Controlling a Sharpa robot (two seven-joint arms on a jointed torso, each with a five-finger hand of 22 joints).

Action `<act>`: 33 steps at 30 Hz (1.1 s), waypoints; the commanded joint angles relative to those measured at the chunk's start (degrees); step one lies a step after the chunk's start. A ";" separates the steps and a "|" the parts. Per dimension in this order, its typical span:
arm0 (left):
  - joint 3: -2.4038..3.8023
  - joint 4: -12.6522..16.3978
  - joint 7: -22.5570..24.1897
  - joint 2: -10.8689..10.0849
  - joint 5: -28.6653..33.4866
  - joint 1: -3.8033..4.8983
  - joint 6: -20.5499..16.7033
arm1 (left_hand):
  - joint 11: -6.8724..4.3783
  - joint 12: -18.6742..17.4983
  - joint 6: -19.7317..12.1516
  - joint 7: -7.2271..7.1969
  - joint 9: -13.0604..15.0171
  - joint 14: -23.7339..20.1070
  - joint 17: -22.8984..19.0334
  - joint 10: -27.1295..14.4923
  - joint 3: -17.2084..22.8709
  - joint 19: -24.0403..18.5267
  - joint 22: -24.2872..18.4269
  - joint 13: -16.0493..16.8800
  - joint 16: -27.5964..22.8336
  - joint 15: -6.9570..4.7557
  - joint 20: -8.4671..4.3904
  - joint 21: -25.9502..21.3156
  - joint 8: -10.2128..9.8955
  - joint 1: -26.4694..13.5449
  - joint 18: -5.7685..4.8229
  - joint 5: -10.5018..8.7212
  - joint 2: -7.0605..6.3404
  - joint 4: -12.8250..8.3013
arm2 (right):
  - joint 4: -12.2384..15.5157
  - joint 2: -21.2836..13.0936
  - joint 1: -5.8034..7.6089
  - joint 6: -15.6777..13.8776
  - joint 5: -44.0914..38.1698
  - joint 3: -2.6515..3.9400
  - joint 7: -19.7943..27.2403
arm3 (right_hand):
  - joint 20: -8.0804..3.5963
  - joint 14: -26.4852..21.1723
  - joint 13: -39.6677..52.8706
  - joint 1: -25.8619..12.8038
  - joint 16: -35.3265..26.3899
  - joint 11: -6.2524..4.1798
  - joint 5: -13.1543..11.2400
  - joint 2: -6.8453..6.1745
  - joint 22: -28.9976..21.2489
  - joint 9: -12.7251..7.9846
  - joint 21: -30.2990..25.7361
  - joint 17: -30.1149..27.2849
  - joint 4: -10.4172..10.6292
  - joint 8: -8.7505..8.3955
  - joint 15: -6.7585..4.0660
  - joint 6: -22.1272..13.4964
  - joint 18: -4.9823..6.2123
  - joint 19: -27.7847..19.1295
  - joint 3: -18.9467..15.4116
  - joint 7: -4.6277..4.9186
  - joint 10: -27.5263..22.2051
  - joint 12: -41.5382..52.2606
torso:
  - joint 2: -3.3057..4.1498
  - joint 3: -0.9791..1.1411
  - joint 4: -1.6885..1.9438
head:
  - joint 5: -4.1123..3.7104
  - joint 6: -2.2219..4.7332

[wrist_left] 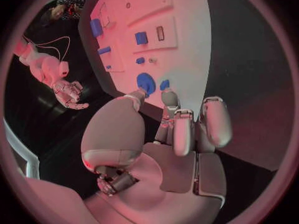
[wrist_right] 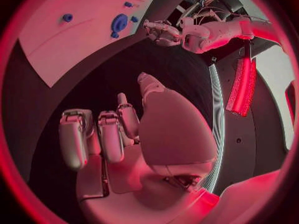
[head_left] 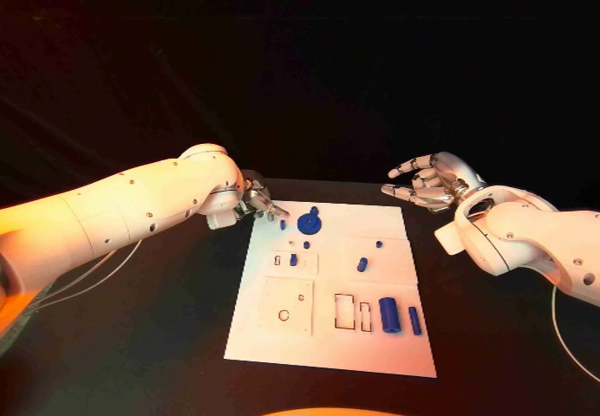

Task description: Assemble the parts on the task board

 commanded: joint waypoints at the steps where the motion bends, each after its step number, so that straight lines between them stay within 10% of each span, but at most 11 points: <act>1: 0.04 -1.34 0.72 0.81 -2.42 0.14 1.22 | 0.07 0.29 0.08 0.17 -0.15 4.89 11.71 0.25 -0.44 0.07 0.07 0.03 0.32 0.52 0.40 0.19 -0.33 -0.29 0.62 0.09 0.35 -0.02 | -0.03 0.07 -0.04 0.25 -0.14 0.01 0.92 | -0.34 4.82 0.67 -0.53 -0.04 -0.21 -0.25 0.21 11.73 -0.09 -0.18 10.08 -0.08 0.22 -0.47 0.19 0.05 3.30 0.27 -0.18 0.00 0.09 | -0.05 -0.02 -0.03 | 0.07 -0.07; 33: -0.04 -7.60 1.33 5.17 -0.23 -1.02 2.23 | 0.11 1.09 0.30 0.20 -0.64 4.95 11.92 0.66 -0.99 0.21 0.46 1.00 0.45 0.59 0.44 0.41 -0.58 -0.75 0.57 -0.01 0.82 -0.12 | -0.19 0.61 -0.08 -0.18 -0.02 0.01 1.33 | -0.35 4.76 -0.39 -0.50 -0.12 -0.23 -0.13 0.54 11.51 -0.16 -0.52 9.85 -0.06 0.35 -0.49 0.19 0.14 3.13 0.53 -0.19 -0.97 -0.76 | 0.07 -0.09 -0.15 | -0.13 -0.20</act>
